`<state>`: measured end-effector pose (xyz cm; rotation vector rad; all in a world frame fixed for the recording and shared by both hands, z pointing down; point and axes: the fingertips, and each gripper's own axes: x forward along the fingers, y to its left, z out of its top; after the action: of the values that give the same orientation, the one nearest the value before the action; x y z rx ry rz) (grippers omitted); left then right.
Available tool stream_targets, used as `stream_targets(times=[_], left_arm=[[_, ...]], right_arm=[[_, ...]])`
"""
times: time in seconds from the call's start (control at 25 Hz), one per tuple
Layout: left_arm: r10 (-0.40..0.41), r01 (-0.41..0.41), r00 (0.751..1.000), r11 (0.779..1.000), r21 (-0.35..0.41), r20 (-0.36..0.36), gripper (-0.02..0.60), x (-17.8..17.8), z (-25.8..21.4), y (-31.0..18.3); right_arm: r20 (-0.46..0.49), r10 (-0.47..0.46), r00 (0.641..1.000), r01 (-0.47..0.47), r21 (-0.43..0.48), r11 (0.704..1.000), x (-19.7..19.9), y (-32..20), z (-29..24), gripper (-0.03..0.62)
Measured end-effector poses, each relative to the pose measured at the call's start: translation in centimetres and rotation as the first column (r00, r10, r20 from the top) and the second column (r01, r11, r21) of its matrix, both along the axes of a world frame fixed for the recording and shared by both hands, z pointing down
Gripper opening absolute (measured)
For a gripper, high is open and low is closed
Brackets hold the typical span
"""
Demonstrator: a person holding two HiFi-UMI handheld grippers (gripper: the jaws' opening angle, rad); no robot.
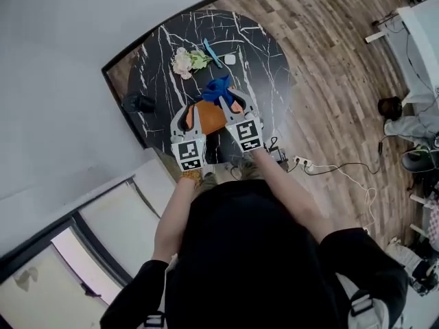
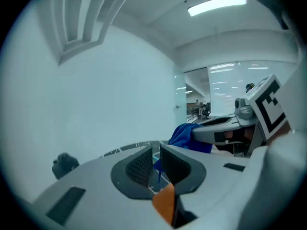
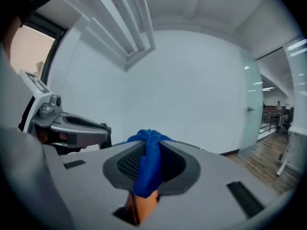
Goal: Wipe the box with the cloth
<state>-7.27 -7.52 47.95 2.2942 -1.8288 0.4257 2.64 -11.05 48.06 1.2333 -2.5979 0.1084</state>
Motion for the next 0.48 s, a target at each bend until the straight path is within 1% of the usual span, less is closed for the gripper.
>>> stream_targets(times=[0.08,0.16,0.24,0.32,0.48], left_arm=[[0.063,-0.064,0.998,0.991,0.121,0.014,0.048,0.2,-4.0,0.2],[0.081,-0.076,0.996,0.979,0.190,-0.022,0.035,-0.2,-6.6,1.0],[0.083,-0.064,0.994,0.973,0.222,-0.074,0.017,-0.9,-7.9,2.2],[0.088,-0.060,0.990,0.969,0.240,-0.107,0.006,-1.8,-8.5,3.6],[0.063,-0.021,0.987,0.962,0.273,-0.146,0.005,-4.2,-9.1,5.7]], right_arm=[[0.048,0.054,0.997,-0.057,0.063,0.996,-1.0,1.3,-3.4,0.054],[0.071,0.088,0.994,-0.096,0.119,0.988,-1.8,2.9,-6.3,0.054],[0.069,0.122,0.990,-0.131,0.148,0.980,-2.6,4.6,-8.3,0.054],[0.046,0.145,0.988,-0.151,0.163,0.975,-3.8,6.5,-9.2,0.054],[0.002,0.138,0.990,-0.135,0.191,0.972,-6.8,8.9,-8.6,0.052]])
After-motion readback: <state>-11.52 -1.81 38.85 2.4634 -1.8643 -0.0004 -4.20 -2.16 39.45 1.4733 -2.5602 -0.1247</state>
